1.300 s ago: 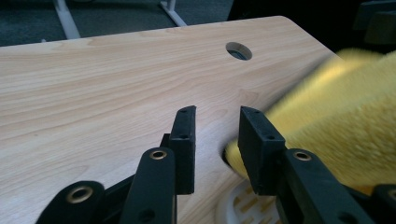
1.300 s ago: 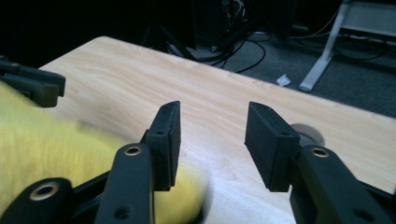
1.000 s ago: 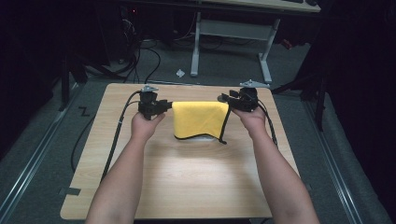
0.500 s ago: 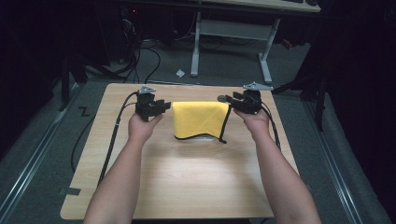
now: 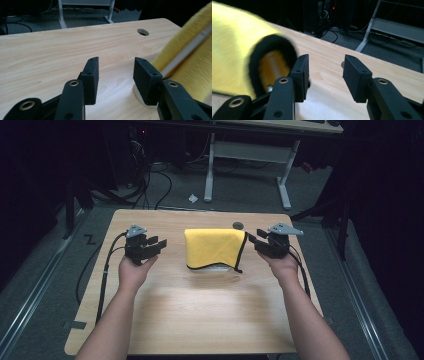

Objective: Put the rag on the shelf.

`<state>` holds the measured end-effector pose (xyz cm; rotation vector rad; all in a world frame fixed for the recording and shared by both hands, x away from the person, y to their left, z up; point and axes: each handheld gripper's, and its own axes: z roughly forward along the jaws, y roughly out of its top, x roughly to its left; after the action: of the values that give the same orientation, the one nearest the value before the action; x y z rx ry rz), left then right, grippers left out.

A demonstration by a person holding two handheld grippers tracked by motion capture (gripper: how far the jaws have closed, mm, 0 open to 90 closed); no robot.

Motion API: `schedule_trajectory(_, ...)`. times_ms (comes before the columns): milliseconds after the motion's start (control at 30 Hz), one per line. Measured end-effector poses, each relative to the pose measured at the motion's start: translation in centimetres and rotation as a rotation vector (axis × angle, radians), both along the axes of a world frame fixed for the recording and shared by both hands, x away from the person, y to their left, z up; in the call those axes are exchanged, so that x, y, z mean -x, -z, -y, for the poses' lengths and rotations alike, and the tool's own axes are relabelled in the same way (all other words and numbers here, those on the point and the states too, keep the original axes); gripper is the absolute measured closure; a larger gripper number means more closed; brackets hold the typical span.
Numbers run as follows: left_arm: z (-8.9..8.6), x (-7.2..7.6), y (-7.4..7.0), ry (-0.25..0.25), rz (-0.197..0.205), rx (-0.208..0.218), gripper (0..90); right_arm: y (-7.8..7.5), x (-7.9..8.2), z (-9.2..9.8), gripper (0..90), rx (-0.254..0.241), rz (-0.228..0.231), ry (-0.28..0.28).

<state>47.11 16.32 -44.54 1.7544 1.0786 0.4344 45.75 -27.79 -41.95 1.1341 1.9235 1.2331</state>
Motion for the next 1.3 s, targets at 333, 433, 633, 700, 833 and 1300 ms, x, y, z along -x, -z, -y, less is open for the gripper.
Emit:
schedule_trajectory(333,-1.6,6.4,0.6,0.015,0.041,0.043,52.0,0.2,6.3,-0.7,54.4,0.070,0.068,-0.023)
schedule_trajectory(433,-1.5,8.5,1.0,0.024,0.050,0.047,50.9,0.4,8.0,-1.1,53.4,0.083,0.054,-0.034)
schedule_trajectory(633,-0.2,11.4,3.0,0.058,0.025,0.010,49.9,1.8,10.9,-2.7,52.5,0.103,0.051,-0.038)
schedule_trajectory(700,0.5,12.4,4.0,0.078,0.002,-0.016,49.9,2.5,11.6,-3.2,48.3,0.102,0.043,-0.049)
schedule_trajectory(833,1.8,13.8,5.5,0.120,-0.025,-0.058,48.6,4.4,12.9,-4.4,44.6,0.121,-0.001,-0.076)
schedule_trajectory(1300,6.7,16.8,8.5,0.264,-0.085,-0.193,44.2,10.9,15.1,-6.5,40.8,0.221,-0.176,-0.125)
